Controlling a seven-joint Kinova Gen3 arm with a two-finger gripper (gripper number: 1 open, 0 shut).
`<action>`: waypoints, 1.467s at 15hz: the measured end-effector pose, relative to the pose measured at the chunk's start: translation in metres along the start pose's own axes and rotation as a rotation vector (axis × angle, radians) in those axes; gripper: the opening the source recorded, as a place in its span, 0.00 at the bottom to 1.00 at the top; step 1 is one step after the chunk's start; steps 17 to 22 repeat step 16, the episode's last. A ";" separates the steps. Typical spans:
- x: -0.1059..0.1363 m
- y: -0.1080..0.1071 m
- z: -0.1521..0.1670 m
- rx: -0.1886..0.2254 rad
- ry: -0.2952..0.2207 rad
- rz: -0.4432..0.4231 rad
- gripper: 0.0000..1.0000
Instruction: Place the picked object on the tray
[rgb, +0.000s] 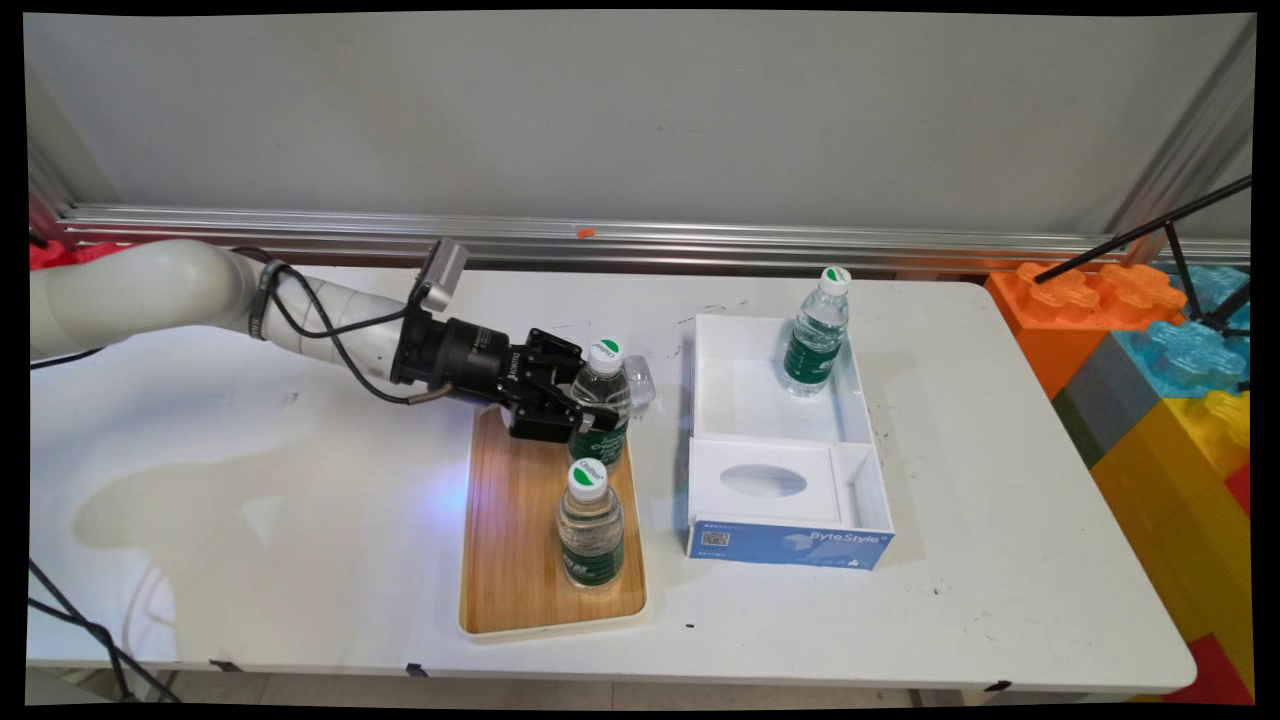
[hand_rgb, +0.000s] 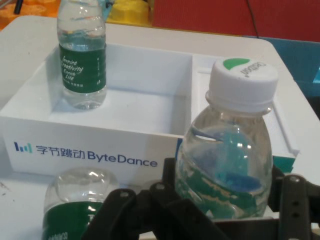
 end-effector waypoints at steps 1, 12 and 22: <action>-0.001 0.000 0.001 0.002 0.000 -0.001 0.00; -0.009 0.004 0.010 0.000 -0.004 -0.008 0.00; -0.012 0.004 0.012 0.006 -0.004 -0.001 1.00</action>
